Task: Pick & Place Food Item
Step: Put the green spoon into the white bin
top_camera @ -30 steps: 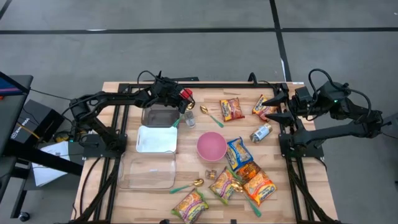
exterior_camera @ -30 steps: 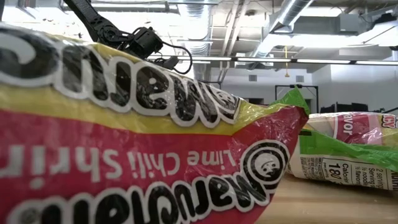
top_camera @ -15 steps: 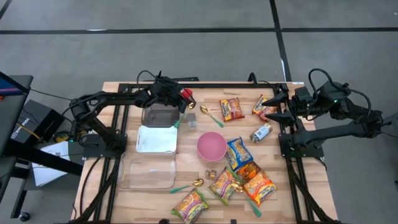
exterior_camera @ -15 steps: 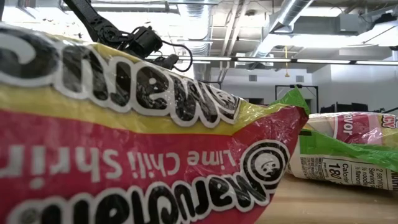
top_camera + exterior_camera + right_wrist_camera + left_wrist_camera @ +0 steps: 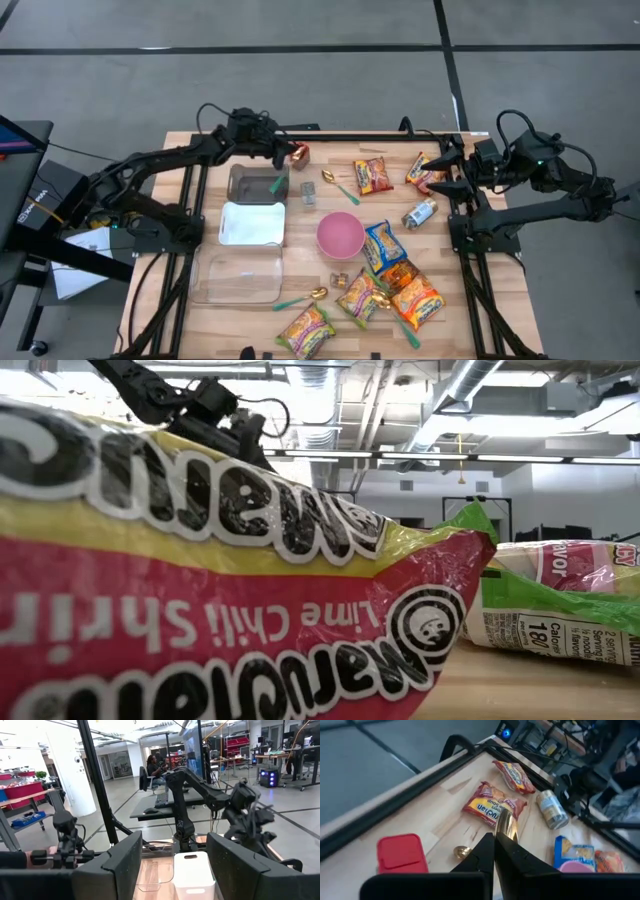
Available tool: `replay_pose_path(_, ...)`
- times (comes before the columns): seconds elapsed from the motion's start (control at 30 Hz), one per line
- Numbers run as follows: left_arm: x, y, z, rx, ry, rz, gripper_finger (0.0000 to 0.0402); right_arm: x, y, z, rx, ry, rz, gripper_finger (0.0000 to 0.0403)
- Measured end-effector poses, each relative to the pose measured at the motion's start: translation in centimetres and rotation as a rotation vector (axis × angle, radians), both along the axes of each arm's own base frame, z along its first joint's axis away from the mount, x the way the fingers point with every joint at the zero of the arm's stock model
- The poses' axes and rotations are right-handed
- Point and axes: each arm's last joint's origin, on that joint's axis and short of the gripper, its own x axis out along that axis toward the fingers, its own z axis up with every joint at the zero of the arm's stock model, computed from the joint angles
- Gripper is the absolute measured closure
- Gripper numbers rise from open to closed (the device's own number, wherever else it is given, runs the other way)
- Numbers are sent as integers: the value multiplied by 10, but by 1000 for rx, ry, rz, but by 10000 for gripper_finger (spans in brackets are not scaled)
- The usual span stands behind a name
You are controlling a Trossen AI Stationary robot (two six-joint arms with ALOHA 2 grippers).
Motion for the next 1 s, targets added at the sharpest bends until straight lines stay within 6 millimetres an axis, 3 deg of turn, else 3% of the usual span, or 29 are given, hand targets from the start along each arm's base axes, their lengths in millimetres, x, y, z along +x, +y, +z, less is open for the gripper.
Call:
replay_pose_path(0.3, -21, -17, 19, 88, 69, -57, 399, 0, 0, 1, -2, -13, 0, 188)
replay_pose_path(1.0, -24, -60, -2, -41, 297, -380, 399, 0, 0, 5, -20, -55, -5, 188)
